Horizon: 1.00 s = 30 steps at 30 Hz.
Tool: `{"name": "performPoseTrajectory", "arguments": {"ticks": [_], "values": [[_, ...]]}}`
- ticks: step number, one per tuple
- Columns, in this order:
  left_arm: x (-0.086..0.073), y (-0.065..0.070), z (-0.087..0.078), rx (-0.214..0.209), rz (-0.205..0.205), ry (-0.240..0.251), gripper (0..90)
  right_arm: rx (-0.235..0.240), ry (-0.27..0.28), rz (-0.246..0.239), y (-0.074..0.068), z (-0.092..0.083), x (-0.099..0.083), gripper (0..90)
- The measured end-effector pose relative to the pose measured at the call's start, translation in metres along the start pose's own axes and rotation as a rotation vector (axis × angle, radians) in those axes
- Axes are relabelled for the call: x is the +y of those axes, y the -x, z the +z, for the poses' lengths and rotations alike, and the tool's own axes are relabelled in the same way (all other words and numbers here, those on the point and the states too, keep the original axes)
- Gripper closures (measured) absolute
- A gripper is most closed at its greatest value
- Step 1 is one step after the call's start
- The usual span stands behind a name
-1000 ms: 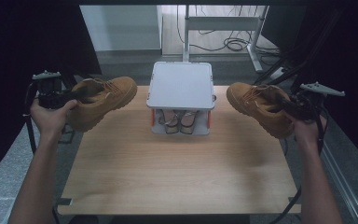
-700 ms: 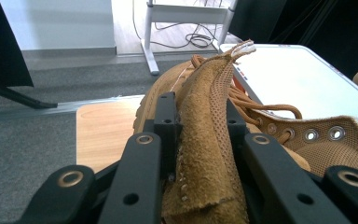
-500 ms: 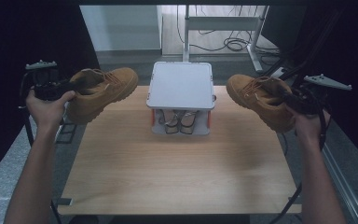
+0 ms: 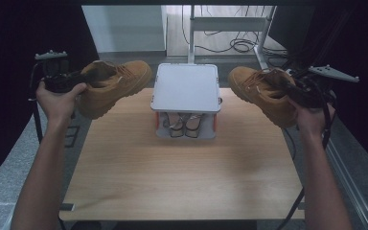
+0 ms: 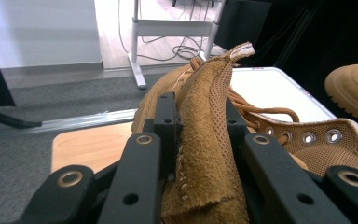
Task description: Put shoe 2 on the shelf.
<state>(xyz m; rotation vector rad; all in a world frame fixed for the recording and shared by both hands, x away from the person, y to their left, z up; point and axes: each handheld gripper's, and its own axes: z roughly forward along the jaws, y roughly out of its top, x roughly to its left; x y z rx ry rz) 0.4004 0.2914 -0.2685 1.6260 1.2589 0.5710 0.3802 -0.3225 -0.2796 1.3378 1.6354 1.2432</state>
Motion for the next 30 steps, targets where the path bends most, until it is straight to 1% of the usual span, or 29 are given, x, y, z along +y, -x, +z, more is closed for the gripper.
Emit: {"name": "performPoseTrajectory", "arguments": {"ticks": [2,5,9,13,16,19,21,26,30], "values": [[0.002,0.003,0.005,-0.011,-0.009,0.003,74.8,0.006,0.004,-0.001,-0.005,0.003,0.003,73.9],[0.005,0.007,0.013,-0.025,-0.019,0.011,74.7,0.014,0.014,0.010,-0.013,0.009,0.009,73.8],[0.008,0.015,0.024,-0.029,-0.025,0.013,74.7,0.019,0.017,0.015,-0.025,0.017,0.014,73.6],[0.008,0.022,0.033,-0.038,-0.031,0.014,74.6,0.009,0.018,0.029,-0.037,0.027,0.018,73.4],[0.008,0.027,0.040,-0.051,-0.044,0.009,74.6,0.005,0.023,0.026,-0.048,0.034,0.020,73.2],[0.009,0.032,0.046,-0.056,-0.044,0.009,74.5,0.007,0.023,0.031,-0.057,0.042,0.022,73.1],[0.010,0.035,0.050,-0.063,-0.048,0.011,74.4,0.016,0.024,0.036,-0.062,0.046,0.022,73.0],[0.012,0.043,0.061,-0.084,-0.060,0.016,74.4,0.042,0.041,0.069,-0.071,0.056,0.019,72.9],[0.014,0.048,0.069,-0.103,-0.070,0.017,74.4,0.058,0.036,0.089,-0.077,0.064,0.019,72.9]]}}
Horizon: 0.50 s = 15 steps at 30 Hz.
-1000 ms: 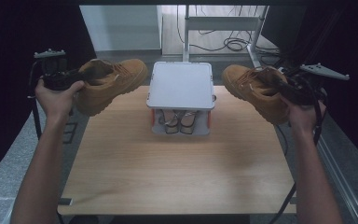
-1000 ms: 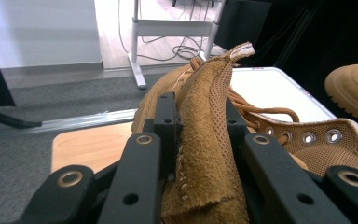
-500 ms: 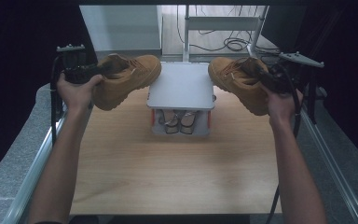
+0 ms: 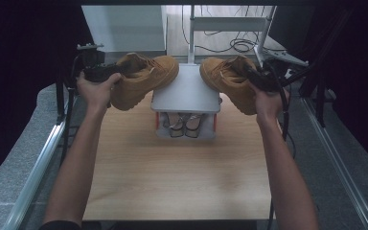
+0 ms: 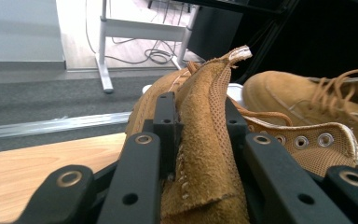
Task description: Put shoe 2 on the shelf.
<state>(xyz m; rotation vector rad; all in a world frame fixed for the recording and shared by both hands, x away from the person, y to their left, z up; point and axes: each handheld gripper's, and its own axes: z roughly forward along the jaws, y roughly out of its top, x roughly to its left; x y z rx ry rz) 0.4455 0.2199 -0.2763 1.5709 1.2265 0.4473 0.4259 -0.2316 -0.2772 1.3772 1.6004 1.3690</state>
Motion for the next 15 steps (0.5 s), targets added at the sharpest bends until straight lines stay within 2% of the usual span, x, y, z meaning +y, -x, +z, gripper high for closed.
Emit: {"name": "performPoseTrajectory", "arguments": {"ticks": [5,9,15], "values": [[0.004,0.005,0.008,-0.016,-0.011,0.005,74.4,0.007,0.011,0.006,-0.008,0.009,0.002,72.9],[0.008,0.006,0.015,-0.028,-0.027,0.009,74.4,0.012,0.025,0.042,-0.015,0.017,0.007,72.8],[0.008,0.005,0.032,-0.040,-0.068,0.002,74.2,0.024,0.039,0.046,-0.038,0.039,0.009,72.6]]}}
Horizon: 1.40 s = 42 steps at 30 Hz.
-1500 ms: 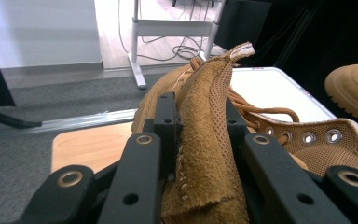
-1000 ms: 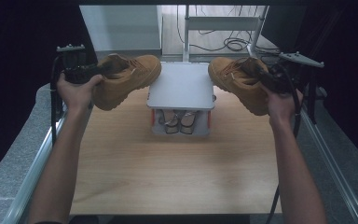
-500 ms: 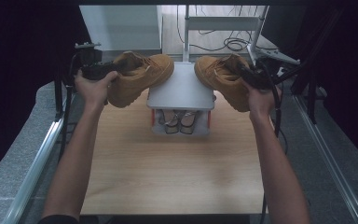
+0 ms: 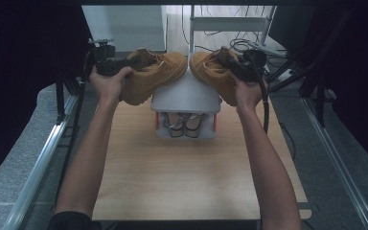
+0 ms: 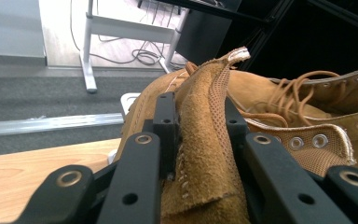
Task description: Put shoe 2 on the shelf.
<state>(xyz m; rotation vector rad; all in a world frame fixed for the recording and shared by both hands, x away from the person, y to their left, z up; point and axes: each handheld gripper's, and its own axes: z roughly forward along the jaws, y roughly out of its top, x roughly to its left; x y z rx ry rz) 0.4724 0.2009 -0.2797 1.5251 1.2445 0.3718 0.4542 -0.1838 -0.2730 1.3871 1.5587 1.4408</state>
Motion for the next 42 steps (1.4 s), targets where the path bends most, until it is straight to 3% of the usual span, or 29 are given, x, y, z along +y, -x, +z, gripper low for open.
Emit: {"name": "performPoseTrajectory", "arguments": {"ticks": [6,9,14,20,25,31,38,42], "values": [[-0.003,-0.003,0.010,-0.015,-0.022,-0.007,73.7,0.010,-0.008,0.024,-0.008,0.012,-0.004,72.2],[-0.006,-0.006,0.013,-0.031,-0.046,-0.005,73.5,0.010,0.003,0.053,-0.004,0.011,-0.007,71.8],[-0.013,-0.008,0.020,-0.047,-0.070,-0.019,73.1,0.007,-0.028,0.073,0.007,0.009,-0.011,70.2],[-0.015,-0.003,0.025,-0.062,-0.075,-0.015,72.3,0.009,-0.061,0.056,0.020,0.006,-0.016,69.2],[-0.014,-0.006,0.026,-0.069,-0.078,-0.023,69.8,0.022,-0.072,0.049,0.028,0.005,-0.017,68.1],[-0.010,-0.010,0.029,-0.065,-0.078,-0.059,69.1,0.015,-0.077,0.030,0.026,0.008,-0.015,67.3],[-0.010,-0.011,0.030,-0.068,-0.071,-0.057,67.8,0.017,-0.078,0.009,0.026,0.008,-0.016,66.1],[-0.009,-0.015,0.031,-0.074,-0.067,-0.060,60.1,0.022,-0.089,-0.014,0.030,0.008,-0.015,62.2]]}}
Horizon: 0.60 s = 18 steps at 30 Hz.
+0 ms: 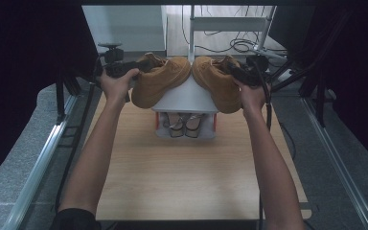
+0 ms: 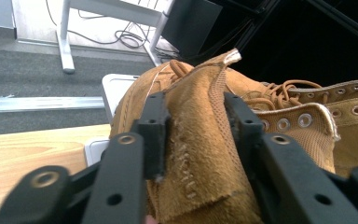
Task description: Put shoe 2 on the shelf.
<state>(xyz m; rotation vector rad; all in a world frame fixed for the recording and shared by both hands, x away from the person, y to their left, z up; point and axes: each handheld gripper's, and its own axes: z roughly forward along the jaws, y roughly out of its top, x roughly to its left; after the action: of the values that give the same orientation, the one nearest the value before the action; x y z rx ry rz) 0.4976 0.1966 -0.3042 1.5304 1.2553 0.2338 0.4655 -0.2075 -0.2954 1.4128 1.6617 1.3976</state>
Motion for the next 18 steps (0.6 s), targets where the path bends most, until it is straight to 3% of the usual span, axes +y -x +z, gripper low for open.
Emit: {"name": "performPoseTrajectory", "arguments": {"ticks": [7,11,13,18], "values": [[0.001,-0.002,-0.001,-0.016,0.030,0.005,49.2,0.031,-0.009,-0.017,0.005,0.001,0.001,55.5],[0.005,0.002,-0.010,-0.017,0.044,0.072,39.5,0.067,-0.016,-0.015,0.008,0.000,0.003,47.1],[0.008,0.006,-0.016,-0.031,0.061,0.089,38.5,0.077,-0.007,-0.008,0.009,-0.002,0.004,43.1],[0.010,0.014,-0.028,-0.011,0.126,0.093,39.9,0.086,0.022,-0.015,0.009,-0.011,0.010,40.5]]}}
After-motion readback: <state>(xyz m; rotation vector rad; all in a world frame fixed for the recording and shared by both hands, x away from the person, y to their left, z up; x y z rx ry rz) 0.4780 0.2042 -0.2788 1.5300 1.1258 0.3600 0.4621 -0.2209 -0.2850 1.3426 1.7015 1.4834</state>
